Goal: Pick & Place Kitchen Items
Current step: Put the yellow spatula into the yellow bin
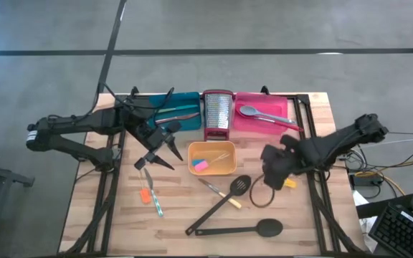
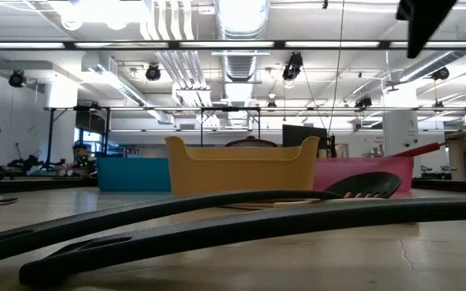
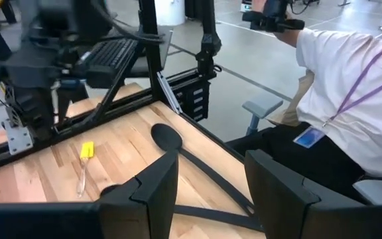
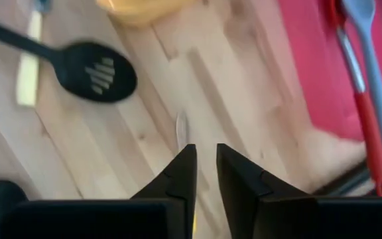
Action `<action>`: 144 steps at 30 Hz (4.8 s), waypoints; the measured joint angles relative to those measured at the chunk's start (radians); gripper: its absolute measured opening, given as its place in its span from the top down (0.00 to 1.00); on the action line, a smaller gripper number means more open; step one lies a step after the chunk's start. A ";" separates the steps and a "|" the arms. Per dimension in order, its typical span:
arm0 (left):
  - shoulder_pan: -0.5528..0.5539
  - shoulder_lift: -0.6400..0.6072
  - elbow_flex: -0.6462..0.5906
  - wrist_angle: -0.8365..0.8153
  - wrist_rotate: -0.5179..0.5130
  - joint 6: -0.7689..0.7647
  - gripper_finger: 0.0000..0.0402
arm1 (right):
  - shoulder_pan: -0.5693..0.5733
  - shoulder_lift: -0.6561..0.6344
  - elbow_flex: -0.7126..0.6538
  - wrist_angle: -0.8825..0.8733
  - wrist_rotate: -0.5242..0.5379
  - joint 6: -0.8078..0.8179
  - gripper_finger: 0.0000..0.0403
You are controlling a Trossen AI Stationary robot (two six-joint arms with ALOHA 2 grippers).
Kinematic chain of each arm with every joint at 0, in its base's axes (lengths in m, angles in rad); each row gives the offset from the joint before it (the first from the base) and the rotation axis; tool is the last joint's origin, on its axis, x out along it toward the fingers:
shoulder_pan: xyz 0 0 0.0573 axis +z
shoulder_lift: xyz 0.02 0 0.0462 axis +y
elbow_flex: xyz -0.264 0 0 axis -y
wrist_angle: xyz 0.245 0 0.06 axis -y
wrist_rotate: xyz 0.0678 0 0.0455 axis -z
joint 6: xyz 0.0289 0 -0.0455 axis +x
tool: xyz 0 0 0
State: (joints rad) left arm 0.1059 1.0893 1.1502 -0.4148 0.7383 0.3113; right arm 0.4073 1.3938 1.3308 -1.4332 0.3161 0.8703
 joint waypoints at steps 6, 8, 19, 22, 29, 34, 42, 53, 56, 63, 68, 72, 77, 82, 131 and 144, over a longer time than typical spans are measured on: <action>-0.005 -0.001 -0.021 -0.005 -0.067 -0.017 0.55 | 0.097 0.123 0.003 -0.003 -0.013 0.051 0.94; -0.007 -0.001 -0.030 -0.007 -0.107 -0.025 0.55 | 0.118 0.167 0.009 0.014 -0.014 0.051 0.95; -0.011 -0.010 -0.123 -0.044 -0.239 -0.116 0.55 | 0.183 0.344 0.039 0.049 -0.044 0.089 0.94; -0.011 -0.011 -0.159 -0.085 -0.374 -0.129 0.55 | 0.189 0.347 0.017 0.020 -0.068 0.134 0.90; -0.011 -0.011 -0.277 -0.109 -0.512 -0.173 0.55 | 0.191 0.261 -0.094 0.007 -0.093 0.249 0.77; -0.011 -0.011 -0.365 -0.110 -0.511 -0.202 0.55 | 0.190 0.175 -0.202 0.018 -0.155 0.338 0.67; -0.011 -0.011 -0.455 -0.109 -0.509 -0.285 0.55 | 0.190 0.027 -0.397 0.195 -0.237 0.419 0.55; -0.011 -0.011 -0.511 -0.070 -0.509 -0.316 0.55 | 0.174 -0.102 -0.599 0.328 -0.347 0.467 0.48; -0.011 -0.011 -0.511 -0.057 -0.509 -0.316 0.55 | 0.154 -0.104 -0.633 0.348 -0.348 0.443 0.48; -0.011 -0.011 -0.511 -0.052 -0.509 -0.317 0.55 | 0.083 -0.097 -0.700 0.405 -0.352 0.356 0.47; -0.011 -0.011 -0.511 -0.052 -0.508 -0.319 0.55 | 0.025 -0.098 -0.745 0.469 -0.356 0.289 0.43; -0.011 -0.011 -0.511 -0.052 -0.508 -0.321 0.55 | -0.014 -0.100 -0.807 0.588 -0.405 0.247 0.41; -0.011 -0.011 -0.513 -0.052 -0.508 -0.321 0.55 | -0.025 -0.103 -0.844 0.611 -0.426 0.255 0.44; -0.011 -0.011 -0.515 -0.053 -0.508 -0.321 0.55 | -0.025 -0.101 -0.826 0.589 -0.419 0.223 0.59; -0.011 -0.011 -0.517 -0.012 -0.508 -0.323 0.55 | 0.128 -0.158 -0.617 0.398 -0.183 0.017 0.77; -0.011 -0.011 -0.517 -0.012 -0.508 -0.323 0.55 | 0.128 0.028 -0.616 0.400 -0.207 -0.141 0.44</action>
State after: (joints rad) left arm 0.0944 1.0782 0.6334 -0.4263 0.2302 -0.0120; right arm 0.5358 1.4219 0.7149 -1.0336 0.1091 0.7296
